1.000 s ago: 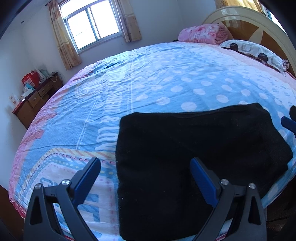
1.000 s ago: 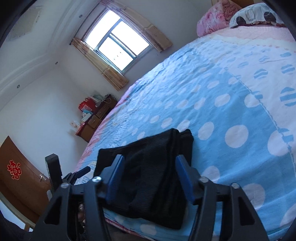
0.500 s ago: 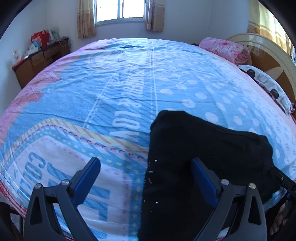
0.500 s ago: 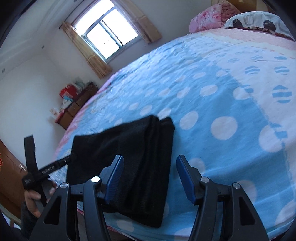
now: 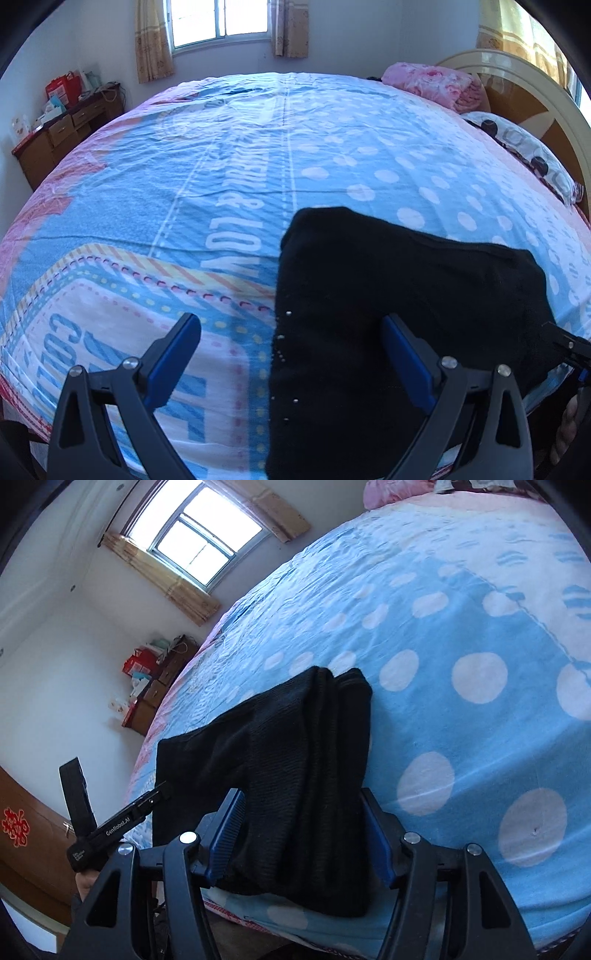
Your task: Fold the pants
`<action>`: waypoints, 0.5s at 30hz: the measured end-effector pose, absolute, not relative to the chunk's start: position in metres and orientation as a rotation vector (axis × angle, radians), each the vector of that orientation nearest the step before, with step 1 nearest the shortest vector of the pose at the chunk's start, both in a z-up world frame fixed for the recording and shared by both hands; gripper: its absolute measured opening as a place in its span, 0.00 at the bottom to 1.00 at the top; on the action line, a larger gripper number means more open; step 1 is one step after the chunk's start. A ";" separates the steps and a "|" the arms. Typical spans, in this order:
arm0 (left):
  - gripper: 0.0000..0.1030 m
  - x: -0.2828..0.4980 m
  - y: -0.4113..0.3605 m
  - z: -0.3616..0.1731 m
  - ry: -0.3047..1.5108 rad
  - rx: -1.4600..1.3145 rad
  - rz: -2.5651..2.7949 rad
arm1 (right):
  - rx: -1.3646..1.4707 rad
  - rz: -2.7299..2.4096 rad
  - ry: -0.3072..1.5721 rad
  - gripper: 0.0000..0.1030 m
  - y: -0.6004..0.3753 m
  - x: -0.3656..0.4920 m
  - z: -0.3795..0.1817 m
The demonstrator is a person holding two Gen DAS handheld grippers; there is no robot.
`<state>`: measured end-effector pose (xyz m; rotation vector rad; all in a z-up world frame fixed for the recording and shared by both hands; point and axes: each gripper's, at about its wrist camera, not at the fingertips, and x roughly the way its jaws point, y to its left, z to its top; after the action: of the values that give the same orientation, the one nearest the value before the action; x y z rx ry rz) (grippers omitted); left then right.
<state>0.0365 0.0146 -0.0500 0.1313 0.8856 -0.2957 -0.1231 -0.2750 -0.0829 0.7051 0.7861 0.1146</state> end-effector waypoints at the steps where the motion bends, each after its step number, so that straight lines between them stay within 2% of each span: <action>1: 0.97 0.036 0.013 -0.050 0.883 0.143 -0.295 | 0.719 0.172 0.804 0.63 -0.272 -0.120 -0.083; 5: 0.97 0.037 0.008 -0.052 0.896 0.152 -0.316 | 0.961 0.401 0.817 0.61 -0.272 -0.114 -0.103; 6: 0.97 0.039 0.008 -0.053 0.910 0.141 -0.326 | 0.976 0.393 0.811 0.54 -0.274 -0.115 -0.106; 8: 0.97 0.041 0.010 -0.055 0.928 0.126 -0.334 | 0.973 0.367 0.804 0.47 -0.279 -0.117 -0.108; 13: 0.98 0.044 0.011 -0.062 0.951 0.108 -0.340 | 0.913 0.328 0.780 0.47 -0.282 -0.122 -0.103; 15: 0.98 0.046 0.012 -0.065 0.972 0.078 -0.351 | 0.833 0.312 0.796 0.36 -0.274 -0.121 -0.100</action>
<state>0.0458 0.0123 -0.0649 0.0776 0.9718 -0.3506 -0.1213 -0.2737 -0.1002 0.8326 0.7961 0.3121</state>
